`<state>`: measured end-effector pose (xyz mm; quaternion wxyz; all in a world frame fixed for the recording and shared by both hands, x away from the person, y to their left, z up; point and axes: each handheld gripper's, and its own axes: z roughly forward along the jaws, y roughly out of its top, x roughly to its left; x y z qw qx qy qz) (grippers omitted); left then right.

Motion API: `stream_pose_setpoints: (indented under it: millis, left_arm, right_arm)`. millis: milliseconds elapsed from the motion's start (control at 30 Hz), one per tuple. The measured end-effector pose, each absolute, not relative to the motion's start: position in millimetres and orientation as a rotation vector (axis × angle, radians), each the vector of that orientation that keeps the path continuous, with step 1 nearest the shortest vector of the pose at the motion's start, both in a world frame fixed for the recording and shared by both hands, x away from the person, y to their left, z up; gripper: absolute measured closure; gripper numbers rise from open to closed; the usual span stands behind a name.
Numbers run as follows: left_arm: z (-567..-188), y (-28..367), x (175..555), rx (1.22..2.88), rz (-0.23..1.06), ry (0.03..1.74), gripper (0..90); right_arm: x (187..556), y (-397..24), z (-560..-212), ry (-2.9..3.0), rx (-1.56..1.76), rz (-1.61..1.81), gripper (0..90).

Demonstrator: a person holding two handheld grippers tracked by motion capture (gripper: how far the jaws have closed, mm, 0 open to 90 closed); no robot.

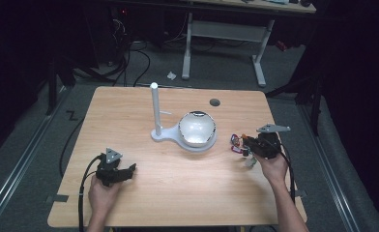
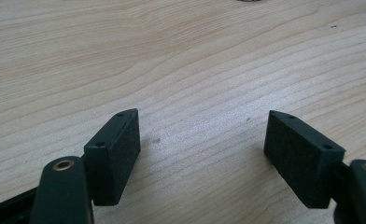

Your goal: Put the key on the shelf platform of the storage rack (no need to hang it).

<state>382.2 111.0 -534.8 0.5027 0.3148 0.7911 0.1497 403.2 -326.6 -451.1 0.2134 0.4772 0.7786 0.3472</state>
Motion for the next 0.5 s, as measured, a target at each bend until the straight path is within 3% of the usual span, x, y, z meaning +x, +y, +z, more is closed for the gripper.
stream_pose_setpoints:
  millis: [500]
  left_arm:
    - [-535,111,382,0.765,0.365,1.905,27.1]
  right_arm:
    - [392,-327,-408,2.151,1.243,1.047,81.4]
